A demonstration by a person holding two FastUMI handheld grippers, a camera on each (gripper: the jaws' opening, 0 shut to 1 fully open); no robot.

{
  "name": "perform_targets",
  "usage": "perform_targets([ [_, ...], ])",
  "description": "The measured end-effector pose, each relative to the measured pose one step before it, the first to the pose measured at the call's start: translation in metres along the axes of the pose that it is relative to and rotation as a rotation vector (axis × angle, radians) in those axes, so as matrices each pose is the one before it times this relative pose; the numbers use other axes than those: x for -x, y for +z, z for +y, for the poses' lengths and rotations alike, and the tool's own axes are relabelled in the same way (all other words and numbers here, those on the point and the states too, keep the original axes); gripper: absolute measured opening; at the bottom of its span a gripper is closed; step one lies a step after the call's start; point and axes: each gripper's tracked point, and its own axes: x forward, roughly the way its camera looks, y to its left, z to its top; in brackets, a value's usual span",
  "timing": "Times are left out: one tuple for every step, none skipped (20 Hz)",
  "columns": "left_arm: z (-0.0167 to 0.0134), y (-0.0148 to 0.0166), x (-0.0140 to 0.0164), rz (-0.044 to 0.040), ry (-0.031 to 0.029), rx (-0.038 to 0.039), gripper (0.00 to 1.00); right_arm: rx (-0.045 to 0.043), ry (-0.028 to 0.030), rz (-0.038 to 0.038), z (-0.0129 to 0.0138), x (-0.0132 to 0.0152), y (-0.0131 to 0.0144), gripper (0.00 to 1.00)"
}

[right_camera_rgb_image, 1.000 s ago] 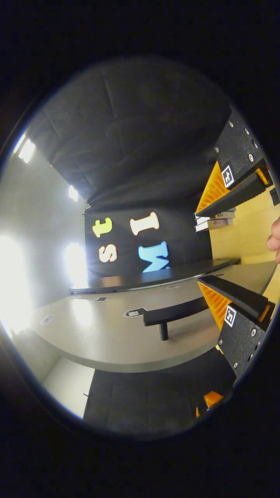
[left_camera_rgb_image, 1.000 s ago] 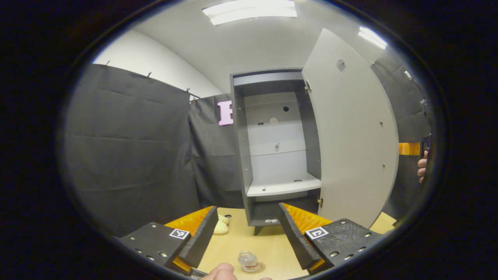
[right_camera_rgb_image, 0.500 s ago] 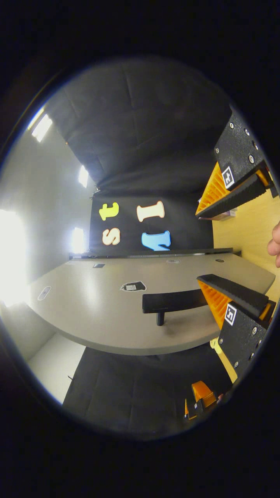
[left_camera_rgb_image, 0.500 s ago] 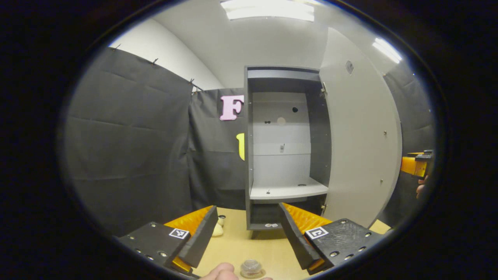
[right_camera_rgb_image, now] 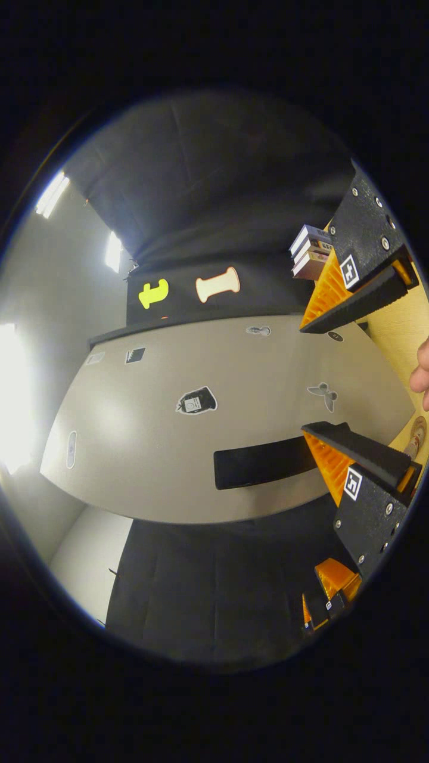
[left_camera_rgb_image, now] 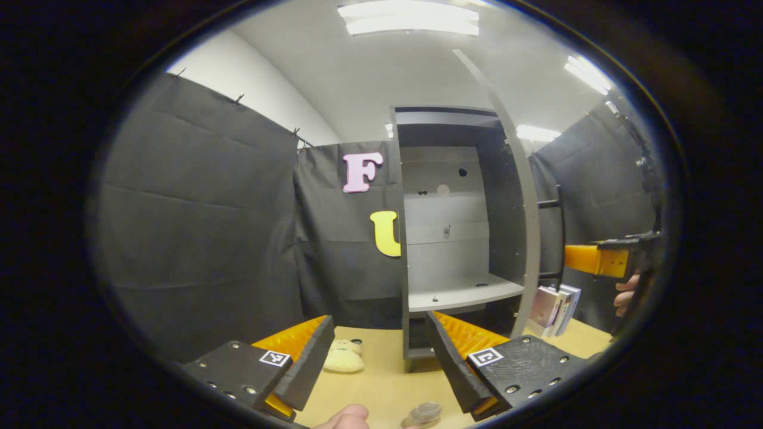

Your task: Open the cabinet door with the right hand, grasp the bottle in the cabinet with the left hand and place it on the coaster, then close the cabinet door with the right hand.

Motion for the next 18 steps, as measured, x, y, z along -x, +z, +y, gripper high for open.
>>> perform_targets([
  [-0.00285,0.00056,-0.00481,0.00503,-0.00723,0.01210,0.92,0.02121,-0.00535,-0.01437,0.00388,-0.00135,0.00659,0.93],
  [-0.00226,0.00399,-0.00373,-0.00149,0.00480,0.00160,0.89,0.01760,-0.00417,-0.01518,0.00330,-0.00109,0.00466,0.93],
  [-0.00504,0.00408,-0.00220,-0.00520,-0.00143,0.00104,0.89,0.01260,-0.00148,-0.01313,0.00101,0.00095,0.00389,0.93],
  [-0.00653,0.00179,-0.00264,0.00362,-0.01631,0.00017,0.89,0.01159,-0.00180,-0.00528,-0.00001,0.00190,-0.00071,0.93],
  [-0.00903,-0.00206,-0.00538,0.01030,-0.02158,-0.00120,0.89,0.01107,-0.00275,0.00370,-0.00098,0.00178,-0.00100,0.93],
  [-0.00501,-0.00150,-0.00374,0.00835,-0.01037,-0.00032,0.92,0.01413,-0.00168,0.00606,-0.00067,-0.00217,-0.00195,0.93],
  [-0.00304,0.00108,-0.00358,-0.00137,-0.00476,0.00343,0.91,0.01222,-0.00185,0.00320,-0.00152,-0.00039,-0.00233,0.94],
  [-0.00357,0.00155,-0.00190,-0.00056,-0.00325,0.00274,0.89,0.00330,-0.00035,0.00043,-0.00118,-0.00159,-0.00291,0.94],
  [-0.00567,0.00095,-0.00213,-0.00454,-0.00855,0.00273,0.89,-0.00540,0.00507,0.00279,-0.00037,-0.00308,-0.00404,0.94],
  [-0.00493,0.00075,-0.00324,0.00074,-0.00320,-0.00389,0.89,-0.00912,0.00247,0.01350,-0.00230,-0.00313,-0.00417,0.94],
  [-0.00253,-0.00285,-0.00342,0.00890,0.00639,-0.01309,0.95,-0.00837,0.00436,0.02125,-0.00211,-0.00234,-0.00480,0.94],
  [-0.00538,0.00007,-0.00373,0.00235,0.00003,-0.00661,0.95,-0.00610,-0.00101,0.02232,-0.00552,0.00009,-0.00606,0.94],
  [-0.00714,-0.00367,-0.00505,0.01100,-0.00299,-0.00678,0.92,-0.00942,-0.00351,0.01283,-0.00524,-0.00112,-0.00300,0.94],
  [-0.00854,-0.00069,-0.00321,0.00503,-0.01431,-0.00570,0.91,-0.00859,-0.01213,0.00368,-0.00629,-0.00331,-0.00147,0.94],
  [-0.00729,0.00189,-0.00164,-0.00051,-0.00790,-0.01202,0.90,-0.00848,-0.01213,-0.00415,-0.00625,-0.00121,0.00009,0.94],
  [-0.00433,0.00081,-0.00245,-0.00022,0.00397,-0.01964,0.89,-0.00533,-0.00412,-0.00475,-0.00363,-0.00204,-0.00064,0.94],
  [-0.00365,-0.00016,-0.00673,-0.00293,0.01117,-0.02321,0.89,-0.00532,0.00281,-0.01264,-0.00270,-0.00178,0.00223,0.94],
  [-0.00301,0.00102,-0.00521,-0.00526,0.01183,-0.01695,0.89,0.00537,0.00438,-0.00834,-0.00238,-0.00319,0.00147,0.94],
])
